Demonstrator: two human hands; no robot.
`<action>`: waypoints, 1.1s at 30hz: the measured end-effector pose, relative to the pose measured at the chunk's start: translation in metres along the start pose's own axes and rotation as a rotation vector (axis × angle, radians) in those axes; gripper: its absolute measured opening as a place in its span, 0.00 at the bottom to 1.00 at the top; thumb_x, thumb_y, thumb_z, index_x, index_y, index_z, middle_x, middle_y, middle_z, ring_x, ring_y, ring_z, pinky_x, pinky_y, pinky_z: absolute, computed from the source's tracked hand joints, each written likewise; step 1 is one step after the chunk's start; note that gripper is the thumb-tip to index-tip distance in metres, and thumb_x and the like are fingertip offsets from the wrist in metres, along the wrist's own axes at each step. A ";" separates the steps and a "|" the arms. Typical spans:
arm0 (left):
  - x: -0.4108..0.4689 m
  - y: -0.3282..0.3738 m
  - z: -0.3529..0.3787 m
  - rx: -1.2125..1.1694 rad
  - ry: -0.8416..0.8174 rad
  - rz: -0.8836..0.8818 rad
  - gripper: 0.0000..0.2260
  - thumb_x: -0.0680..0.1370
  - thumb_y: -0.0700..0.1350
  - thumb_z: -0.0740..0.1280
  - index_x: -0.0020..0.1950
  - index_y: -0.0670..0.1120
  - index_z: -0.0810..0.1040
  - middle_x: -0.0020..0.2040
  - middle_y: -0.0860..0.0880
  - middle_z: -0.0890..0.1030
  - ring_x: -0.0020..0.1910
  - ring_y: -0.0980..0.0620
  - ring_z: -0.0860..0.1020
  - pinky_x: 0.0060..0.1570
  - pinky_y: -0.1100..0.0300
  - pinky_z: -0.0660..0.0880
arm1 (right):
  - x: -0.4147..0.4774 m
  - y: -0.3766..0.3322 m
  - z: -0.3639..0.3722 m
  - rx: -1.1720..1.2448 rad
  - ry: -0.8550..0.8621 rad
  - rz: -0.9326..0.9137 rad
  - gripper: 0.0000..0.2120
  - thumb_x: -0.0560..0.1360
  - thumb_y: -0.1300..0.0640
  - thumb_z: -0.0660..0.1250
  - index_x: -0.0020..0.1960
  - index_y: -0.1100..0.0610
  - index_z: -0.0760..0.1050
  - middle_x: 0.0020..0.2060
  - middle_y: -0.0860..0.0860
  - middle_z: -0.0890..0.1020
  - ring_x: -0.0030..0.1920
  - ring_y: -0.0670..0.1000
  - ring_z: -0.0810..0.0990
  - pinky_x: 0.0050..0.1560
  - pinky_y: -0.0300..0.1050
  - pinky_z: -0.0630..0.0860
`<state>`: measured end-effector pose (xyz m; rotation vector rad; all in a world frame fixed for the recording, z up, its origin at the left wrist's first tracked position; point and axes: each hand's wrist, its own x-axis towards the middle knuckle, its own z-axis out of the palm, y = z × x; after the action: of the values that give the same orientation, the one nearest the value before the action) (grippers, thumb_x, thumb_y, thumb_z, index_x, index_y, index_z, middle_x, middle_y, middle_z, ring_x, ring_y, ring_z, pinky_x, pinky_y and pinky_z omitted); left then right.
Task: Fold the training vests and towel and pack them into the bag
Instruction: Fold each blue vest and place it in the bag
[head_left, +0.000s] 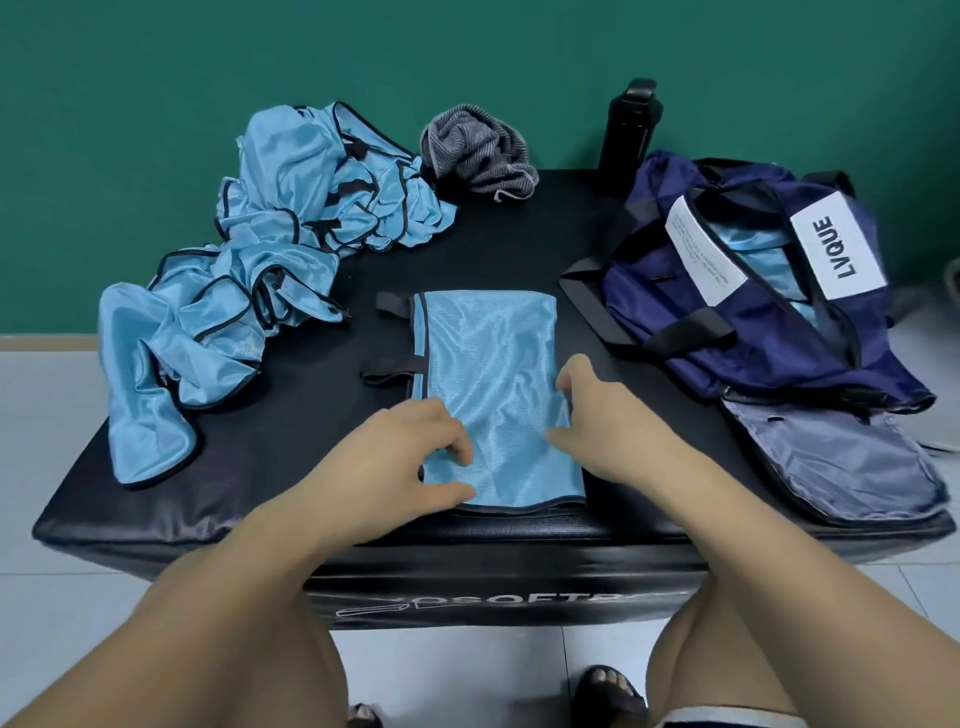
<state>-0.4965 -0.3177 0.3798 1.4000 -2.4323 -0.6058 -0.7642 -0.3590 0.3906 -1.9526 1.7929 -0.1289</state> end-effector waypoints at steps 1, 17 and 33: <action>-0.003 -0.001 0.001 0.029 0.000 0.000 0.13 0.75 0.62 0.76 0.55 0.61 0.79 0.53 0.62 0.76 0.55 0.61 0.73 0.55 0.67 0.70 | -0.002 0.002 0.002 -0.005 0.020 -0.006 0.19 0.77 0.54 0.71 0.58 0.49 0.61 0.40 0.52 0.80 0.38 0.53 0.80 0.35 0.51 0.74; -0.012 -0.006 0.010 0.272 -0.067 -0.053 0.10 0.72 0.55 0.73 0.52 0.60 0.77 0.47 0.60 0.74 0.50 0.58 0.73 0.48 0.59 0.68 | -0.040 0.006 0.040 -0.028 0.125 -0.574 0.17 0.77 0.34 0.70 0.54 0.46 0.75 0.47 0.41 0.74 0.50 0.45 0.72 0.53 0.44 0.73; -0.009 -0.002 0.007 -0.060 0.060 -0.166 0.06 0.73 0.48 0.73 0.44 0.56 0.78 0.46 0.58 0.79 0.45 0.57 0.78 0.45 0.57 0.76 | -0.031 -0.002 0.052 -0.193 0.177 -0.552 0.17 0.74 0.41 0.70 0.57 0.49 0.74 0.47 0.44 0.72 0.49 0.51 0.71 0.56 0.49 0.73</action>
<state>-0.4937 -0.3092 0.3731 1.5831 -2.2485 -0.6580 -0.7471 -0.3147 0.3534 -2.6066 1.3569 -0.3278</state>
